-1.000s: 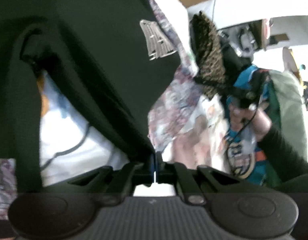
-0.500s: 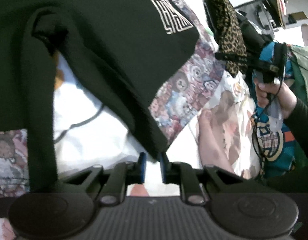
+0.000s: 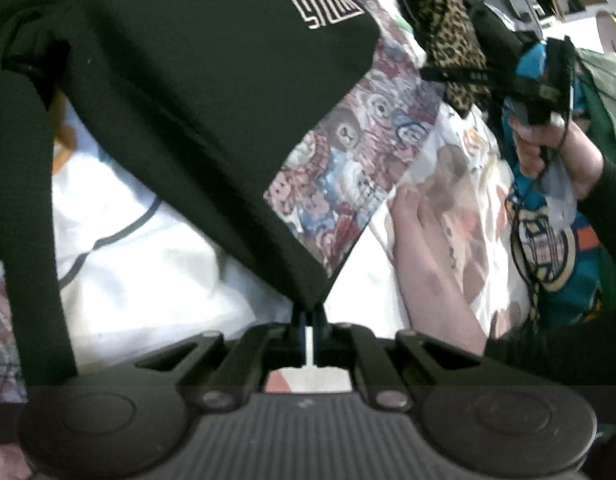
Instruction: Fold clothes
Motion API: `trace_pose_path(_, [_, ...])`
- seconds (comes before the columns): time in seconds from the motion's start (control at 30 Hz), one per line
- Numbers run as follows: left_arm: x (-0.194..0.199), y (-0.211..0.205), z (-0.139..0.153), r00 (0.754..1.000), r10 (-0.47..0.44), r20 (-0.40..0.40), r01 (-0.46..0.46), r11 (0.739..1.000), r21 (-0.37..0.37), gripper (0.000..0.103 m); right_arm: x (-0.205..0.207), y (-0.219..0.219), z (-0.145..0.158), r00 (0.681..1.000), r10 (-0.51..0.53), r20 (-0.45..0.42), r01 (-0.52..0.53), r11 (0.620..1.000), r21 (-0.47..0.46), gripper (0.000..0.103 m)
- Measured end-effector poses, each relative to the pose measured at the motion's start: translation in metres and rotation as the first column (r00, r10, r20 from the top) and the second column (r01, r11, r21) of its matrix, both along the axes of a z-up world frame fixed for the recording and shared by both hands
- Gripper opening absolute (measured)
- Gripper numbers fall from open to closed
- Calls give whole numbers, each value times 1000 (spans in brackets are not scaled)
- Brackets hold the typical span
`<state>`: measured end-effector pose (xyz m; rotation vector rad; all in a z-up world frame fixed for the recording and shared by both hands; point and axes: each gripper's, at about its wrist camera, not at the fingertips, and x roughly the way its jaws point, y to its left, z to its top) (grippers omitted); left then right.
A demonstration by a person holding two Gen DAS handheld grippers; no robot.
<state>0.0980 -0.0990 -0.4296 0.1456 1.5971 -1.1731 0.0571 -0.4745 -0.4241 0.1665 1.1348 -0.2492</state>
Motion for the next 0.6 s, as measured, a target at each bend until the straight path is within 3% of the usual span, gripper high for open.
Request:
trace_pose_path(0.27, [0, -1, -1, 998, -60, 17, 60, 998, 31, 2, 1, 3, 4, 999, 16, -39, -19, 998, -65, 1])
trace_pose_path(0.33, [7, 8, 6, 999, -27, 23, 27, 1000, 9, 6, 3, 4, 5, 998, 21, -53, -25, 997, -77, 1])
trace_pose_path(0.47, [34, 31, 19, 991, 126, 35, -125, 992, -24, 37, 8, 7, 8, 995, 35, -95, -44, 995, -86, 2])
trace_pose_path(0.6, [56, 39, 20, 966, 247, 70, -246, 969, -28, 42, 12, 8, 24, 997, 15, -73, -20, 997, -69, 5])
